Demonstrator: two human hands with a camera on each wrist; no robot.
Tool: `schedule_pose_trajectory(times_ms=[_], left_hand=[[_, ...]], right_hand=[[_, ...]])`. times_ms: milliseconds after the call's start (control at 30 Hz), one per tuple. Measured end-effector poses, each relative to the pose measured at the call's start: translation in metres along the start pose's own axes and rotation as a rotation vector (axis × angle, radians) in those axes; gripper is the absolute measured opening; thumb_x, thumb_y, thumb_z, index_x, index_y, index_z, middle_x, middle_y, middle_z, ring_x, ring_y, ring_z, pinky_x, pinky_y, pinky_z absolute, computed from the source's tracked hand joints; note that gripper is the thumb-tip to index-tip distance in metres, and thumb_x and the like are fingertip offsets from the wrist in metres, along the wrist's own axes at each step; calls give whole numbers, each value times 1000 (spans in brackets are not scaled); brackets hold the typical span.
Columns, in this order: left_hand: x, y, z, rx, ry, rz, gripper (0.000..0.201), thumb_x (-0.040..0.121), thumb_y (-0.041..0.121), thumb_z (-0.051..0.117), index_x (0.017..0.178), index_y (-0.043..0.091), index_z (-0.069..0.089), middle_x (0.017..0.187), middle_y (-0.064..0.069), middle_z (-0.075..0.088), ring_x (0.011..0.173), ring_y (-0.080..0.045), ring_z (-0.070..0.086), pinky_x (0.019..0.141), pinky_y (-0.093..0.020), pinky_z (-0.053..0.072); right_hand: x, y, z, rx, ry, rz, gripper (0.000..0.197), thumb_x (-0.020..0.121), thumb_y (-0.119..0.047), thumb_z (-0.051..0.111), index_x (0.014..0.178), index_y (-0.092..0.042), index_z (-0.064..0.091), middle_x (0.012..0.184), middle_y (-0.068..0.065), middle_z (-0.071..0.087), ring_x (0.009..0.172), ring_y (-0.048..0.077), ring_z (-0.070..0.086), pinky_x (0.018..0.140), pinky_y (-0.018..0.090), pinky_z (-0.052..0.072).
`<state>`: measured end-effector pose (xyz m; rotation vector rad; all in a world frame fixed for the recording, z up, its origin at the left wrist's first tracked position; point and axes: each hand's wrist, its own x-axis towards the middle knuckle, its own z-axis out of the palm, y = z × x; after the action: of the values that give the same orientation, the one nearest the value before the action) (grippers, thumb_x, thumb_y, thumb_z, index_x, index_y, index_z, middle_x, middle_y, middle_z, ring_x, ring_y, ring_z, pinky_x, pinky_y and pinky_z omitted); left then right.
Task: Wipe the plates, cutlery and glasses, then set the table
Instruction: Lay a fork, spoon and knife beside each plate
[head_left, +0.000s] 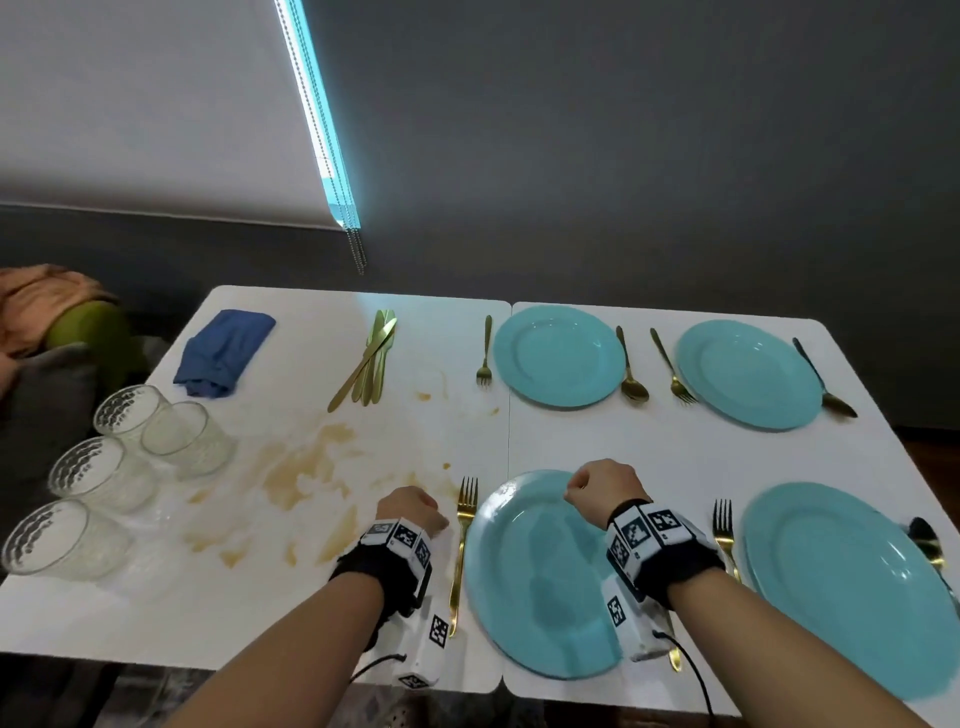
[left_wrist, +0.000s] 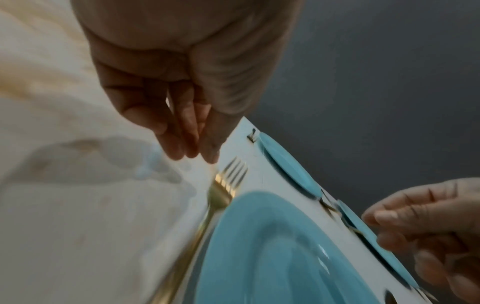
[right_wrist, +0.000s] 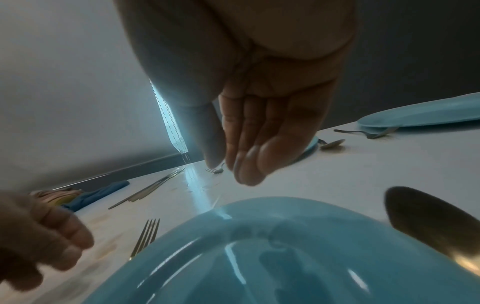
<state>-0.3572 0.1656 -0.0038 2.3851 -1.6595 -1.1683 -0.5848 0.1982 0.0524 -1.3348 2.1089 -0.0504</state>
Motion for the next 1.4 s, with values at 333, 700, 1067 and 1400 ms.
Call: schedule_pose_trajectory(times_ms=[333, 700, 1067, 1400], left_hand=[[75, 26, -91, 149, 191, -13, 23, 92, 24, 54, 106, 10, 65, 110, -7, 66, 110, -26, 61, 86, -28, 48], [183, 19, -134, 201, 132, 17, 12, 87, 10, 49, 89, 8, 61, 101, -14, 65, 91, -29, 61, 70, -29, 46], [227, 14, -132, 141, 119, 89, 24, 92, 15, 46, 108, 6, 62, 109, -14, 65, 103, -29, 60, 75, -29, 48], [227, 46, -120, 18, 111, 22, 20, 81, 21, 64, 88, 3, 61, 101, -16, 67, 93, -32, 64, 71, -31, 49]], right_hand=[[42, -51, -14, -50, -49, -133, 23, 86, -27, 60, 105, -17, 70, 114, 0, 67, 107, 16, 59, 90, 24, 45], [99, -104, -5, -5, -50, -48, 28, 88, -28, 60, 112, -16, 67, 118, 0, 65, 111, 16, 58, 97, 26, 43], [123, -143, 30, 25, -85, -6, 24, 85, -29, 61, 105, -18, 69, 114, -1, 67, 107, 14, 59, 95, 26, 46], [122, -137, 25, 37, -70, 30, 26, 87, -28, 60, 109, -17, 67, 115, 0, 65, 108, 15, 58, 96, 26, 45]])
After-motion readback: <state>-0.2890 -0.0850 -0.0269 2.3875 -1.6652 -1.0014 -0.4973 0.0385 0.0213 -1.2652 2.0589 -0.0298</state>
